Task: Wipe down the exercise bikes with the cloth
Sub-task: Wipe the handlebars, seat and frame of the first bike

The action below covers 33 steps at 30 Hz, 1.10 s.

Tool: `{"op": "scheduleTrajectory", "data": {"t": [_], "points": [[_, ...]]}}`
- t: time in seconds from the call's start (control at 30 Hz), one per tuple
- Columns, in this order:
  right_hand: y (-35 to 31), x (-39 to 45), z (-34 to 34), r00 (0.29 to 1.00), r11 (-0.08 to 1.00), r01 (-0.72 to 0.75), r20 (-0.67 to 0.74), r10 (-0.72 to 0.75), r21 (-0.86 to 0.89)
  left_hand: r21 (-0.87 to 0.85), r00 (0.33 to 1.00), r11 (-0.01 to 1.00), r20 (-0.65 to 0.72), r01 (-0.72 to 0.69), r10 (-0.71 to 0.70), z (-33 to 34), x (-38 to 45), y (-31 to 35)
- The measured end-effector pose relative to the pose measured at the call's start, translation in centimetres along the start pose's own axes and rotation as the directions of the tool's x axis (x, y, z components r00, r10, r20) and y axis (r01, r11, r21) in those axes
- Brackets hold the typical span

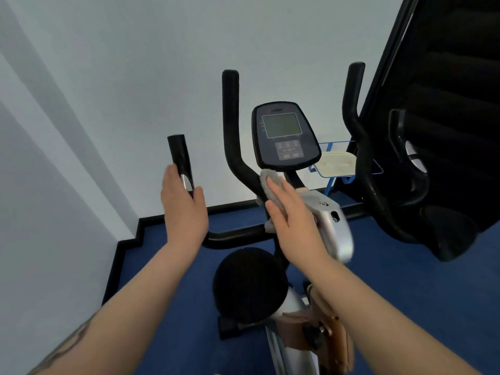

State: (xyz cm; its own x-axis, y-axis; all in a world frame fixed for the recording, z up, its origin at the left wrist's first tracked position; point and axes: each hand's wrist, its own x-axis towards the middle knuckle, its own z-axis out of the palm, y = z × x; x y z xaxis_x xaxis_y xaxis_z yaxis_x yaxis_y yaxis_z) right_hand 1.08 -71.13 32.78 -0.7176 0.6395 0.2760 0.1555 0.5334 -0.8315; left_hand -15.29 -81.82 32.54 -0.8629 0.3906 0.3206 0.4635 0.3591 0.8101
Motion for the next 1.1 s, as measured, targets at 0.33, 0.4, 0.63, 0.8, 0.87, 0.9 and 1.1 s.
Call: {"op": "scheduleTrajectory", "data": {"t": [0.33,0.4,0.63,0.8,0.87,0.9,1.1], "points": [[-1.5,-5.1,-0.7,0.986,0.997,0.070,0.148,-0.071,0.016,-0.135,0.987,0.990,0.158,0.033,-0.011,-1.6,-8.2,1.2],[-2.2,-6.9,0.4,0.991,0.999,0.047,0.122,-0.047,0.000,-0.151,0.982,0.988,0.182,-0.020,0.047,-1.8,-9.8,1.3],[-2.8,-9.2,-0.4,0.995,0.997,-0.071,0.061,0.072,-0.028,-0.306,0.989,0.952,0.145,0.028,0.017,-1.8,-11.9,1.1],[-4.0,-6.7,2.0,0.991,0.956,-0.129,-0.066,0.116,-0.263,-0.354,0.956,0.926,0.292,0.129,-0.022,-2.0,-11.7,1.4],[-3.6,-8.8,2.8,0.975,0.979,-0.160,-0.178,0.137,-0.125,-0.348,0.940,0.923,0.339,0.164,-0.039,-2.1,-11.5,1.2],[-3.5,-10.4,3.1,0.968,0.986,-0.165,-0.200,0.154,-0.038,-0.328,0.933,0.931,0.359,0.161,-0.035,-2.1,-11.4,1.1],[-3.6,-10.0,4.8,0.882,0.964,-0.262,-0.417,0.220,-0.046,-0.318,0.908,0.937,0.420,0.146,0.001,-2.2,-11.0,1.0]]}}
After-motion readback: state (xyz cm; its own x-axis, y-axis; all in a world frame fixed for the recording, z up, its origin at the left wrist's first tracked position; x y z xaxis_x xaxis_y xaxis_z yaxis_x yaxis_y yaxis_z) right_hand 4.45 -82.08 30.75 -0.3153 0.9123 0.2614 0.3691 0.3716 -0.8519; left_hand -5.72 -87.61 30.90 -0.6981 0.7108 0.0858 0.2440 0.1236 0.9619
